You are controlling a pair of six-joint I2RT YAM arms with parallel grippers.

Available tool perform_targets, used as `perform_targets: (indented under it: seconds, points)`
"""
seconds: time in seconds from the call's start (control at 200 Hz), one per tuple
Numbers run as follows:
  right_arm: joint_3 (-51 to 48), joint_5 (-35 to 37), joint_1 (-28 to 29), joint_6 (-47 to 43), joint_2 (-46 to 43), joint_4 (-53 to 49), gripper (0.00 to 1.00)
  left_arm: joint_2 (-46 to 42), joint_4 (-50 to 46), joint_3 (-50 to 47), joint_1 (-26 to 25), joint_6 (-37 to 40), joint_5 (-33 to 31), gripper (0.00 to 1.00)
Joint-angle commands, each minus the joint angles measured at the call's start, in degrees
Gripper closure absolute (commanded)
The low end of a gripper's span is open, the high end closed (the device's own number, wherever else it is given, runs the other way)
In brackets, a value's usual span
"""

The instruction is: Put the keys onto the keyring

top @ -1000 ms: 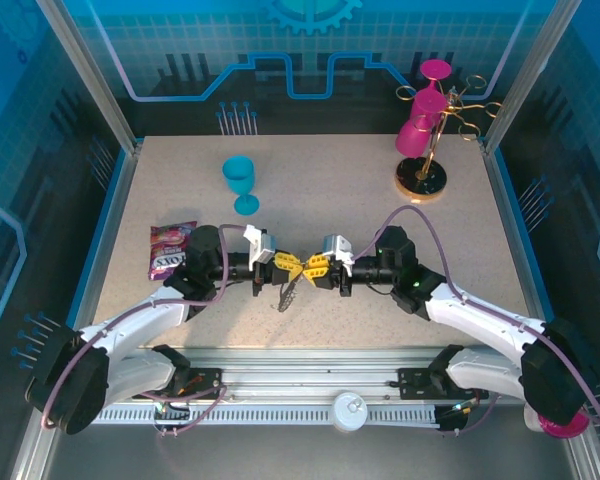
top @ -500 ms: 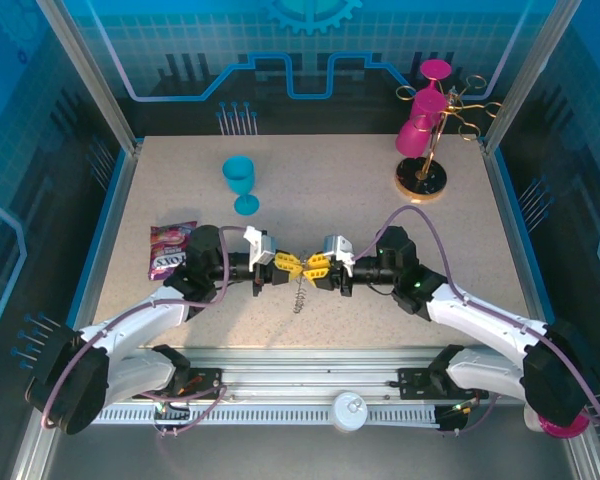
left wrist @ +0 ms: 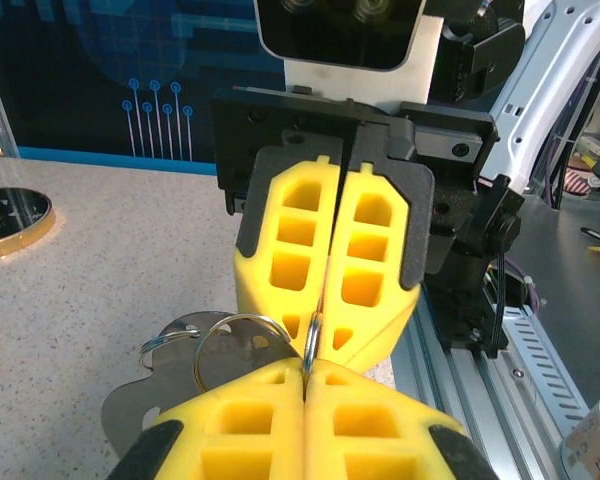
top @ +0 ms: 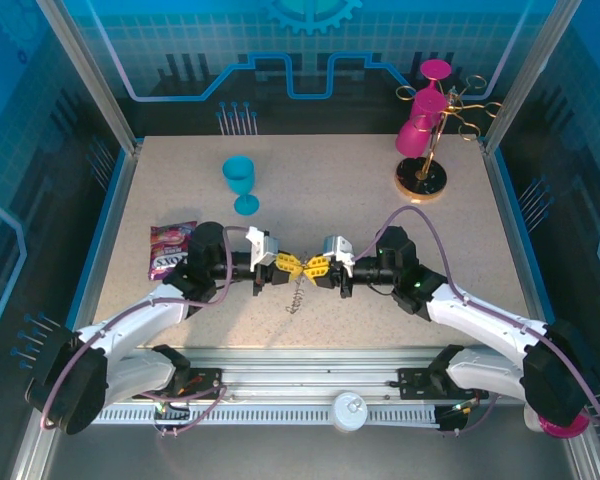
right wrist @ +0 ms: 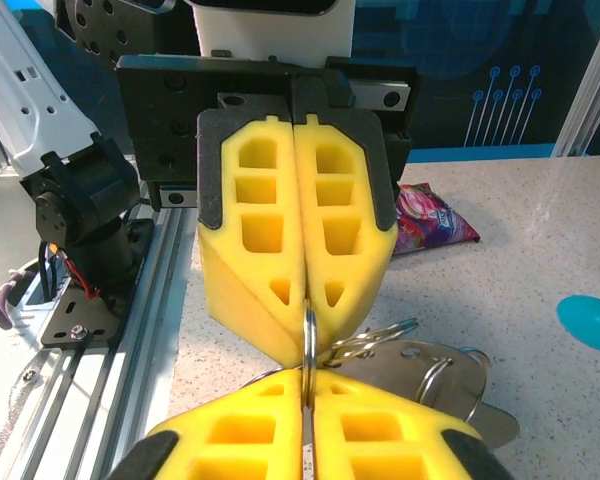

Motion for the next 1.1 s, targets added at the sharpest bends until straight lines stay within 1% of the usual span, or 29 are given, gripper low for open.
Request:
perform_targets:
  seconds: [0.0,0.035,0.085,0.165,0.31,0.385,0.495,0.655,0.73,0.801,0.896,0.956,1.096]
  points:
    - [2.21,-1.22,0.70,-2.13,-0.63,1.04,1.00,0.06,-2.51,2.25,-0.45,2.50,0.83,1.00]
    - [2.45,-1.20,0.71,-2.59,-0.55,0.22,1.00,0.22,-3.25,2.58,-0.50,2.87,0.85,1.00]
    - [2.81,-0.85,0.69,-3.23,-0.53,-1.24,1.00,0.37,-4.85,3.31,-0.48,3.46,0.59,0.92]
    - [3.40,0.17,0.74,-4.46,-0.62,-3.47,1.00,0.72,-8.87,4.98,-0.47,5.43,0.49,0.87]
    - [6.57,1.83,1.05,-8.03,-0.04,-14.47,1.00,0.91,-17.82,8.18,-0.48,10.59,0.15,0.79]
    - [9.27,3.45,1.70,-10.67,0.89,-20.73,1.00,1.21,-21.01,9.59,-0.55,12.20,0.36,0.77]
    - [13.32,4.66,2.20,-12.92,2.44,-28.02,1.00,2.09,-26.76,11.87,-0.66,15.39,0.73,0.79]
    - [15.90,4.41,2.34,-13.24,3.24,-30.33,1.00,3.88,-34.68,14.29,-1.17,20.48,0.03,0.79]
    - [18.64,4.17,2.35,-13.39,3.73,-31.68,1.00,4.02,-37.23,14.86,-1.18,22.38,-0.65,0.79]
    - [19.69,4.25,2.35,-13.50,4.36,-32.94,1.00,3.65,-37.83,14.86,-1.21,23.52,-1.65,0.82]
    - [20.28,3.95,2.35,-13.41,4.54,-33.55,1.00,3.19,-37.98,14.61,-1.23,24.37,-3.04,0.94]
    - [20.72,3.58,2.45,-13.19,4.65,-33.75,1.00,2.85,-37.33,14.45,-1.29,24.49,-3.48,1.00]
    - [21.09,4.60,2.62,-12.73,3.96,-33.90,1.00,1.71,-34.03,13.71,-1.29,22.49,-3.27,1.00]
